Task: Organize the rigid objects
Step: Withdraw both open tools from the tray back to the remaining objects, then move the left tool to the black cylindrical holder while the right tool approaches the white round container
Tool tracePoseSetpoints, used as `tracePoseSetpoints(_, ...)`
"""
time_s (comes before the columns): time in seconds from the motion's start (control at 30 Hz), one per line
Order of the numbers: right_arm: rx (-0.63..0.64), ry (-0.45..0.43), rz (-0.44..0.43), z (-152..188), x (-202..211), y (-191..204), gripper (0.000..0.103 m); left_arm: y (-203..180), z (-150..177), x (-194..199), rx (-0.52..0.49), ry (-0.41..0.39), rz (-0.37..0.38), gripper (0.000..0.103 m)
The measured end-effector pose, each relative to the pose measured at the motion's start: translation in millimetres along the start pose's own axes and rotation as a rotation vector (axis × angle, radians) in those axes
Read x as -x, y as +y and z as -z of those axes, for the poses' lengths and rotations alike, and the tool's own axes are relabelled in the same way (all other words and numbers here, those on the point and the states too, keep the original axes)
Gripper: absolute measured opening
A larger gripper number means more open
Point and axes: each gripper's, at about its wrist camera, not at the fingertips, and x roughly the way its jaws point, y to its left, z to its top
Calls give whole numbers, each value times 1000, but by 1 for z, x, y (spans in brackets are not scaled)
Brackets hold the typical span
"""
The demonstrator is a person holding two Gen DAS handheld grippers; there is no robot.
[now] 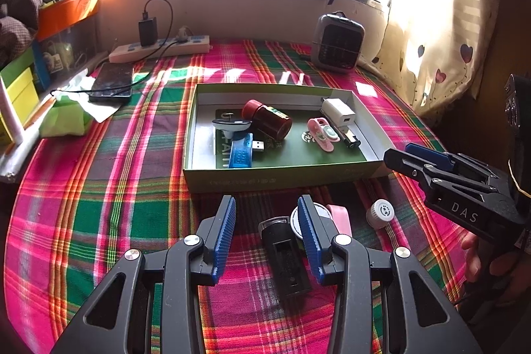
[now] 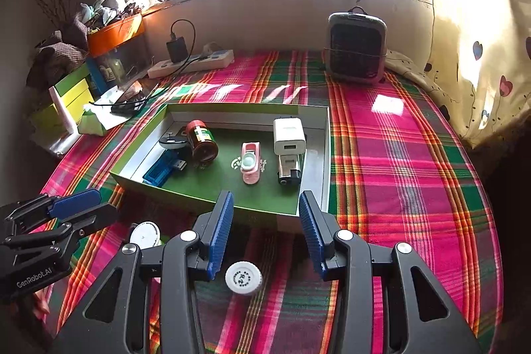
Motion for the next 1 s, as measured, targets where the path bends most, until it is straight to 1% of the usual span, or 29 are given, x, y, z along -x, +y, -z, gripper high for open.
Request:
tracePoseSetpoints(0.3, -21, 29, -20, 25, 4, -2, 43, 11, 16, 8, 36, 4, 33, 38)
tracePoseSetpoints(0.47, -39, 44, -33, 33, 5, -5, 43, 11, 25, 10, 49, 15, 56, 38)
tracePoseSetpoints(0.53, -40, 49, -36, 35, 4, -5, 43, 9, 29, 9, 45, 24, 64, 41)
tracePoseSetpoints(0.57, -38, 54, -38, 35, 4, -4, 46, 8, 30, 8, 43, 28, 67, 45)
tracePoseSetpoints(0.6, -34, 60, -41, 36, 3, -3, 49, 7, 31, 7, 42, 34, 70, 45)
tracePoseSetpoints(0.63, -27, 66, -43, 37, 2, -2, 55, 6, 33, 6, 42, 38, 72, 45)
tracePoseSetpoints(0.67, -22, 69, -42, 38, 1, -1, 56, 5, 34, 6, 41, 39, 76, 45)
tracePoseSetpoints(0.73, -20, 71, -35, 39, -1, 0, 56, 3, 36, 3, 39, 52, 77, 45)
tracePoseSetpoints(0.93, -21, 114, -22, 42, -11, -1, 56, -5, 40, -5, 16, 79, 76, 46)
tracePoseSetpoints(1.0, -19, 122, -19, 43, -13, -1, 56, -7, 40, -9, 10, 91, 62, 46)
